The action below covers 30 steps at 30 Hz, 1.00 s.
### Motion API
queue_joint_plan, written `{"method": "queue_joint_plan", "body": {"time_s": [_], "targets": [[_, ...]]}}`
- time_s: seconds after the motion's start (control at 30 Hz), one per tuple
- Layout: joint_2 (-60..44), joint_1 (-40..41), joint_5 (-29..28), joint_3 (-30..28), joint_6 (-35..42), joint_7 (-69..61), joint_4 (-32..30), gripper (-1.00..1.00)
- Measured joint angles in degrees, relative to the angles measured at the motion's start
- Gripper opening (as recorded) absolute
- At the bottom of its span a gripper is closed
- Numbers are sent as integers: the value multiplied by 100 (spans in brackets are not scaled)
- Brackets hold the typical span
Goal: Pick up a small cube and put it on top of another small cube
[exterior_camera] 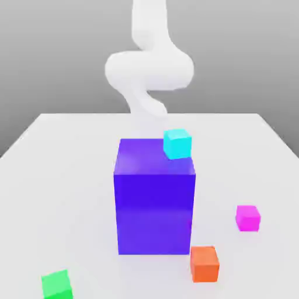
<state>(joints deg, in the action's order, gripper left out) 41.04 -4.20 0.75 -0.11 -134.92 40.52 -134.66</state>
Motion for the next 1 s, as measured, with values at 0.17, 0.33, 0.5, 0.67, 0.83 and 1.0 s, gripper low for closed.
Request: {"method": "queue_joint_plan", "body": {"time_s": [0.17,0.33,0.5,0.67,0.83,1.0], "targets": [[-1108,-914,176,35,-707,-1212,-632,0],[-2144,-1699,320,181,-1372,-2335,-1231,0],[-3174,-2316,362,499,-2036,-3382,-1830,0],[-3792,-2697,198,733,-2440,-3875,-2191,0],[-5152,-3162,-572,512,-3442,-3905,-2381,0],[-5798,-3423,-748,236,-3958,-3801,-2289,-100]]}}
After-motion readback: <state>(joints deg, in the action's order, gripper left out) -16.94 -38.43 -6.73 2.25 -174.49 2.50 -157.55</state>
